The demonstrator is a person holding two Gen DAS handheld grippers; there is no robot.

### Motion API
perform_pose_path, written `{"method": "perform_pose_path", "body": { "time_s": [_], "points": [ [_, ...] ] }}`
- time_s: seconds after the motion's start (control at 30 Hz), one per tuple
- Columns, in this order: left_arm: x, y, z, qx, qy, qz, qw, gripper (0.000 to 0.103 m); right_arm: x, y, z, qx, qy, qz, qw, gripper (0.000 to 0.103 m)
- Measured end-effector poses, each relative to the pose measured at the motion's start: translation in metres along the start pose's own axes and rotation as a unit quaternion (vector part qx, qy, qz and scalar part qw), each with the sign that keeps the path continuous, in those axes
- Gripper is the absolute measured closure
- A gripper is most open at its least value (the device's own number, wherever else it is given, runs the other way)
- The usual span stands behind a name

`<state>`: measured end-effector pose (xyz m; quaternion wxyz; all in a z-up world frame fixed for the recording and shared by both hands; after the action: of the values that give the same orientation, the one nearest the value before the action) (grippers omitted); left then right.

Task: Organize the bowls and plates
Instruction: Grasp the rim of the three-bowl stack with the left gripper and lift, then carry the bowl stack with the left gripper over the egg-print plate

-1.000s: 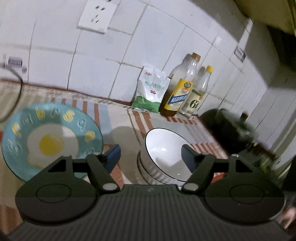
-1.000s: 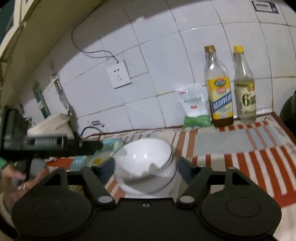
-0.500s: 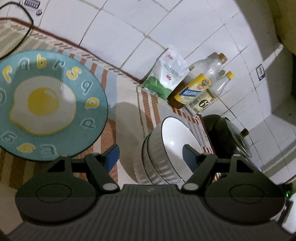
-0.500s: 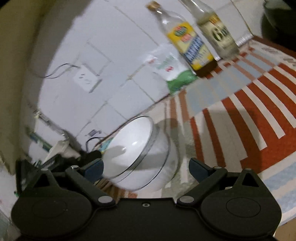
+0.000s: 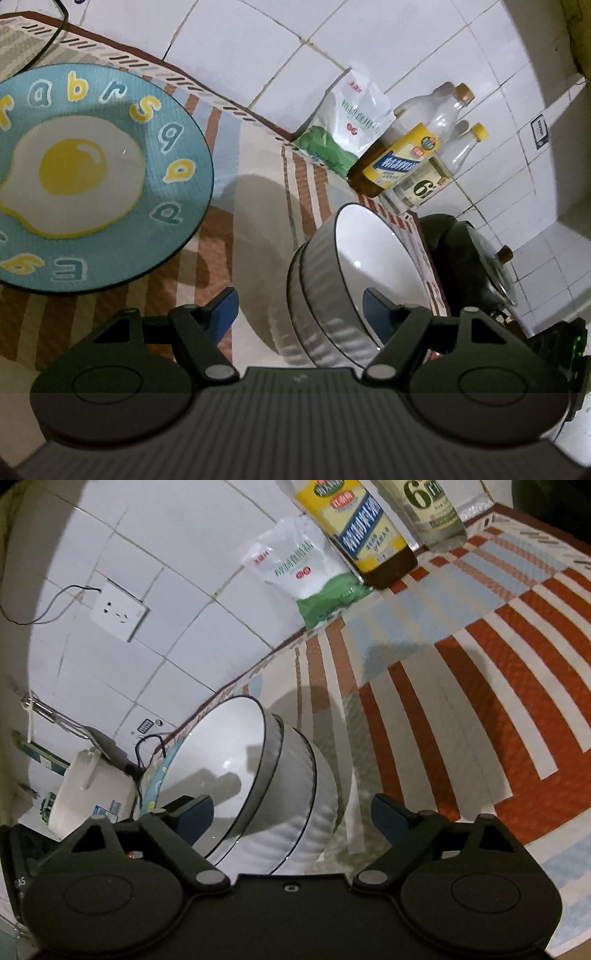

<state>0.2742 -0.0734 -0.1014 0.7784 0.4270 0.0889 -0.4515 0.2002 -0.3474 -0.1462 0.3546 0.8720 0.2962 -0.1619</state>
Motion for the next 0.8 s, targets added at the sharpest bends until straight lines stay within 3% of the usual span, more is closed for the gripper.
{"method": "perform_pose_path", "body": {
  "time_s": [0.1, 0.27, 0.4, 0.63, 0.8],
  "points": [
    [0.005, 0.0, 0.001, 0.003, 0.002, -0.008, 1.0, 0.035, 0.007, 0.0, 0.0, 0.003, -0.001, -0.014, 1.0, 0.022],
    [0.013, -0.002, 0.008, 0.027, 0.003, -0.029, 0.9992, 0.06, 0.018, -0.002, 0.0, 0.004, 0.004, -0.032, 0.999, 0.036],
    [0.015, -0.005, 0.015, 0.053, 0.023, -0.027, 0.998, 0.063, 0.022, -0.005, -0.005, -0.014, -0.011, -0.033, 0.999, 0.04],
    [0.025, -0.004, 0.005, 0.031, 0.017, -0.033, 0.9988, 0.061, 0.022, -0.001, -0.001, -0.021, -0.001, -0.036, 0.999, 0.041],
    [0.022, -0.007, 0.011, 0.061, 0.015, -0.026, 0.9977, 0.067, 0.022, -0.003, -0.005, -0.042, -0.005, -0.035, 0.999, 0.043]
  ]
}}
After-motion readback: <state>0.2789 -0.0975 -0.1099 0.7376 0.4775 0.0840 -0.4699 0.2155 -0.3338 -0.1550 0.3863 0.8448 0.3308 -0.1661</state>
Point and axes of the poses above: each gripper's, at about its wrist camera, not at the fingertips, and x roughly the way its jaws point, z to its right, y to its top, the point moved 2 cm from there along x, roughly the way its jaws point, and after that the axes turned 5 degrees about z, right-handed, at the moved point
